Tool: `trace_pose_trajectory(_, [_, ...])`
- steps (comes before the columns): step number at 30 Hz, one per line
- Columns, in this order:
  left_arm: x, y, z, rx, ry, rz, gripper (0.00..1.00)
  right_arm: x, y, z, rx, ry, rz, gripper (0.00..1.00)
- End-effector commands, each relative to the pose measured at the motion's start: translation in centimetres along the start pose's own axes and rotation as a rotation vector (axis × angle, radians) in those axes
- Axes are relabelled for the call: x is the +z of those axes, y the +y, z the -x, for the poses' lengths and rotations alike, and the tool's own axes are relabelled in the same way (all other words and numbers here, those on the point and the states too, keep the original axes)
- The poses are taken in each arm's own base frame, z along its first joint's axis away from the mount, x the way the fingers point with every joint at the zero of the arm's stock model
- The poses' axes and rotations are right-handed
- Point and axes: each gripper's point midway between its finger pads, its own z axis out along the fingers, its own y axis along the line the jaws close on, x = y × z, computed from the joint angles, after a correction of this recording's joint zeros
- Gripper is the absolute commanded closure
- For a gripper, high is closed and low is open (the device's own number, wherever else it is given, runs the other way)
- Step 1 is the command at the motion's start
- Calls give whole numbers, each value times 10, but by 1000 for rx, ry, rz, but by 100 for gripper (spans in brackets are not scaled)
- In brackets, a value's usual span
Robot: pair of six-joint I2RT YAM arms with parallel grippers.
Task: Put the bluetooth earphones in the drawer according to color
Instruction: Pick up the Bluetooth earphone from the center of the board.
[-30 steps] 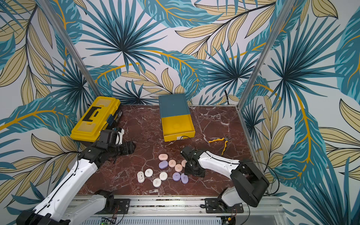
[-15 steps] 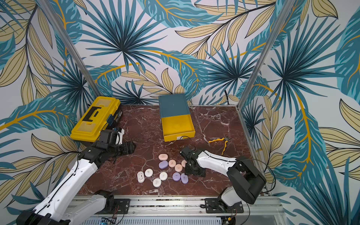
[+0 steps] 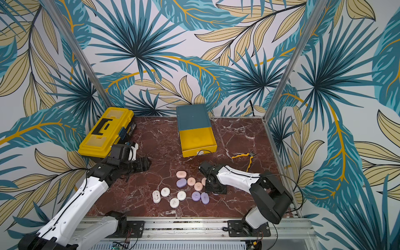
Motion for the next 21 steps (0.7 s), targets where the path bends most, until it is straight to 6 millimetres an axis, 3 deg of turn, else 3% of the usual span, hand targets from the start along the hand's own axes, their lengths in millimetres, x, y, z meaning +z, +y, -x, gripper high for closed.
trace_pose_trajectory(1, [1, 5, -7, -1, 8, 6, 15, 2, -8, 1, -16, 3, -40, 38])
trace_pose_trajectory(11, [2, 6, -7, -1, 10, 9, 15, -9, -16, -3, 3, -20, -29, 46])
trace_pose_trajectory(21, [1, 6, -6, 0, 8, 11, 15, -58, -20, 0, 0, -67, 25, 49])
